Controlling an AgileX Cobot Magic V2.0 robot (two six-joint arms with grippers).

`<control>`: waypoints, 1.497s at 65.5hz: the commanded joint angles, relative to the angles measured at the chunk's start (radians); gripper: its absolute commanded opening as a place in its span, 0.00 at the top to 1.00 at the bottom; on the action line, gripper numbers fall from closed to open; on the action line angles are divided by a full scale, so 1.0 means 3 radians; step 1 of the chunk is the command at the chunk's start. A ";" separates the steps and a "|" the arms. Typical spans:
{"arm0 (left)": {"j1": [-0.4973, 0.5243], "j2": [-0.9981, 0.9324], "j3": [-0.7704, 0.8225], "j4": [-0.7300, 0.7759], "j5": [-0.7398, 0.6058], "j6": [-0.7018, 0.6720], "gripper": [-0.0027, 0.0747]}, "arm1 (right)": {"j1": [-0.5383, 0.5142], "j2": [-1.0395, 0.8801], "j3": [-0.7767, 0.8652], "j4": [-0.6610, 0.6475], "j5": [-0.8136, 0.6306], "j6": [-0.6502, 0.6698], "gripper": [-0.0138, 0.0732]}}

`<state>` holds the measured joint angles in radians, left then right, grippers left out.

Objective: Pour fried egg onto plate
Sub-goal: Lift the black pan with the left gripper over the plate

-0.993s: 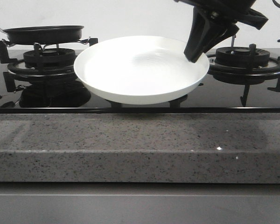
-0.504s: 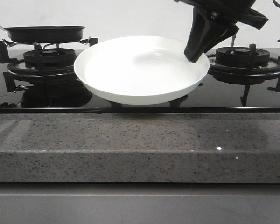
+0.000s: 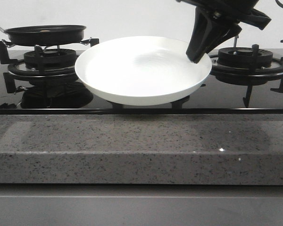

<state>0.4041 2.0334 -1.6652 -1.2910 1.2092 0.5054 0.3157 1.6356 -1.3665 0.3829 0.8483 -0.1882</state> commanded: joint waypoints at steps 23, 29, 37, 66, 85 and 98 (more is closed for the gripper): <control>-0.0002 -0.0229 -0.0098 -0.0527 0.0251 0.0063 0.99 | 0.0008 -0.0136 -0.0085 0.0065 -0.0131 -0.0024 0.95; -0.0002 -0.0292 -0.0098 -0.0632 0.0251 0.0101 0.99 | 0.0008 -0.0136 -0.0085 0.0065 -0.0131 -0.0024 0.95; -0.0002 -0.0435 -0.0098 -0.0641 0.0251 0.0129 0.99 | 0.0008 -0.0136 -0.0085 0.0065 -0.0131 -0.0024 0.95; -0.0166 -0.1355 0.0146 -0.0567 0.0163 0.0427 0.99 | 0.0008 -0.0136 -0.0085 0.0065 -0.0131 -0.0024 0.95; -0.0742 -0.2011 0.0641 -0.0362 -0.0220 0.0726 0.99 | 0.0008 -0.0136 -0.0085 0.0065 -0.0131 -0.0024 0.95; -0.1305 -0.2322 0.0815 0.0231 -0.0815 0.0729 0.99 | 0.0008 -0.0136 -0.0085 0.0065 -0.0127 -0.0024 0.95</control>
<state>0.0742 1.4066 -1.4016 -1.1854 1.0659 0.7242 0.3157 1.6356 -1.3665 0.3829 0.8483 -0.1882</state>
